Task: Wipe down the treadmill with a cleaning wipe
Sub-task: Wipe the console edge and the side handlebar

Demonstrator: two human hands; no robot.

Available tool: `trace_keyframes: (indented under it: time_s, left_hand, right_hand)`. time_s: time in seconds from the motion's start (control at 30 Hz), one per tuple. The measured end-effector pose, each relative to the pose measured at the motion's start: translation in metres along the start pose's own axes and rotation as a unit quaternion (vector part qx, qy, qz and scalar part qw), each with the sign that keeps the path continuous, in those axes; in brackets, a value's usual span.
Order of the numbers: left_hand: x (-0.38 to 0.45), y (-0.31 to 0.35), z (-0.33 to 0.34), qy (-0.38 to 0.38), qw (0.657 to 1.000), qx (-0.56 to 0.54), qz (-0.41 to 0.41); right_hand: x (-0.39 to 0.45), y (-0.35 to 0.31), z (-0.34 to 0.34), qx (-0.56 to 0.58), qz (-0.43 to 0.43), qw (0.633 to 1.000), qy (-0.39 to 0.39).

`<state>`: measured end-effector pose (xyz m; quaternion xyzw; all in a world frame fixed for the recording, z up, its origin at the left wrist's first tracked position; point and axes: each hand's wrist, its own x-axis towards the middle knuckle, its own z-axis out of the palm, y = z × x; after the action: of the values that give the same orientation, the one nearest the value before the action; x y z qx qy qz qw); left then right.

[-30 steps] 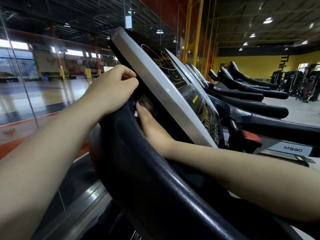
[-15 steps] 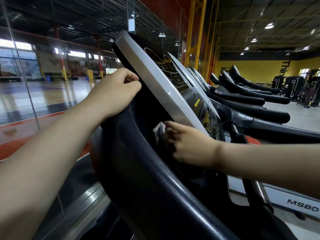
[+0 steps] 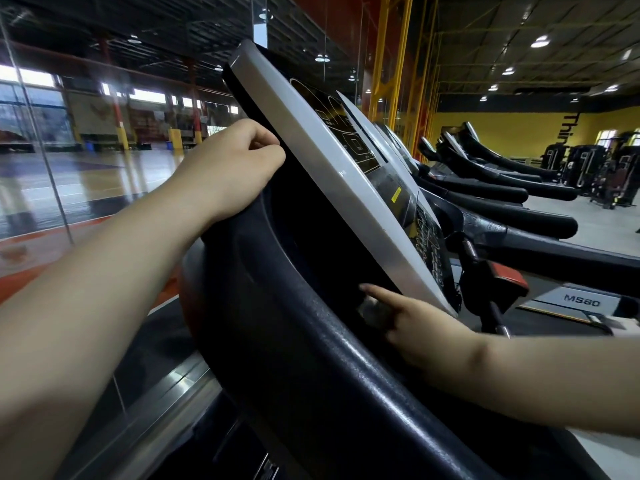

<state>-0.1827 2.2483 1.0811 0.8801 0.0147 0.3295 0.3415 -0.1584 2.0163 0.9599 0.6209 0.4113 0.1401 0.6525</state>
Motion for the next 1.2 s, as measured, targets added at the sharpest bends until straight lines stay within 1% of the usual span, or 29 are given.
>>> trace_keyframes:
  time_s: [0.1, 0.17, 0.23, 0.33, 0.37, 0.43, 0.47, 0.53, 0.57, 0.6, 0.63, 0.67, 0.73, 0.8, 0.87, 0.9, 0.93, 0.97, 1.03, 1.07, 1.13, 1.2]
  left_hand:
    - [0.001, 0.0, 0.0, 0.001, 1.0, -0.002, -0.002]
    - [0.001, 0.001, 0.0, 0.002, 1.0, -0.004, -0.002]
    - [0.001, 0.001, 0.001, 0.004, 1.0, -0.005, 0.0]
    - [0.001, 0.0, 0.001, 0.005, 1.0, -0.018, -0.004]
    - [0.001, 0.0, 0.001, 0.005, 1.0, -0.025, -0.008]
    - [0.001, 0.001, 0.001, 0.003, 0.999, -0.033, -0.011]
    - [0.0, 0.001, 0.001, 0.001, 0.999, -0.034, -0.01]
    - [0.0, 0.002, 0.0, -0.003, 1.0, -0.026, -0.008]
    - [-0.001, 0.002, 0.001, -0.006, 1.0, -0.021, -0.006]
    - [-0.001, 0.003, 0.001, -0.008, 1.0, -0.02, -0.004]
    - [-0.002, 0.003, 0.0, -0.01, 1.0, -0.023, 0.001]
    - [-0.002, 0.003, 0.0, -0.014, 0.999, -0.032, 0.008]
    - [-0.005, 0.004, -0.002, -0.034, 0.998, -0.049, 0.036]
    - [-0.012, 0.006, -0.005, -0.078, 0.992, -0.05, 0.081]
    - [-0.019, 0.006, -0.006, -0.131, 0.981, -0.051, 0.132]
    - [-0.021, 0.005, -0.008, -0.15, 0.975, -0.054, 0.152]
    - [-0.023, 0.004, -0.009, -0.162, 0.97, -0.056, 0.17]
    - [-0.024, 0.002, -0.01, -0.17, 0.967, -0.055, 0.183]
    - [-0.025, -0.001, -0.01, -0.177, 0.964, -0.05, 0.194]
    - [-0.024, -0.002, -0.009, -0.18, 0.963, -0.044, 0.198]
    - [-0.023, -0.002, -0.009, -0.184, 0.961, -0.036, 0.203]
    - [-0.023, -0.002, -0.009, -0.186, 0.961, -0.041, 0.202]
  right_hand:
    - [-0.011, -0.012, 0.016, 0.086, 0.025, 0.996, -0.002]
    - [0.003, -0.002, 0.018, 0.094, 0.075, 0.992, 0.028]
    - [0.032, 0.019, 0.004, 0.108, 0.128, 0.98, 0.111]
    - [0.073, 0.053, -0.026, 0.177, 0.203, 0.936, 0.229]
    - [0.083, 0.06, -0.033, 0.202, 0.222, 0.925, 0.233]
    - [0.086, 0.058, -0.038, 0.225, 0.255, 0.92, 0.197]
    - [0.081, 0.05, -0.036, 0.225, 0.273, 0.916, 0.191]
    - [0.068, 0.025, -0.028, 0.216, 0.276, 0.924, 0.155]
    - [0.061, 0.01, -0.02, 0.208, 0.268, 0.924, 0.176]
    - [0.052, -0.007, -0.01, 0.245, 0.232, 0.922, 0.191]
    - [0.037, -0.02, -0.009, 0.325, 0.171, 0.921, 0.133]
    - [0.026, -0.026, -0.009, 0.364, 0.129, 0.917, 0.1]
    - [0.022, -0.038, 0.001, 0.398, 0.098, 0.908, 0.089]
    - [0.028, -0.049, 0.018, 0.456, 0.071, 0.883, 0.08]
    - [0.021, -0.051, 0.033, 0.49, -0.009, 0.871, 0.046]
    - [0.015, -0.052, 0.043, 0.508, -0.032, 0.859, 0.059]
    - [0.006, -0.05, 0.05, 0.512, -0.039, 0.855, 0.069]
    - [0.001, -0.049, 0.056, 0.519, -0.033, 0.853, 0.055]
    - [0.0, -0.046, 0.062, 0.49, 0.017, 0.871, 0.037]
    - [0.0, -0.045, 0.059, 0.482, 0.028, 0.876, 0.023]
    - [-0.003, -0.043, 0.047, 0.515, 0.026, 0.857, -0.019]
    - [-0.017, -0.039, 0.033, 0.608, 0.032, 0.793, -0.026]
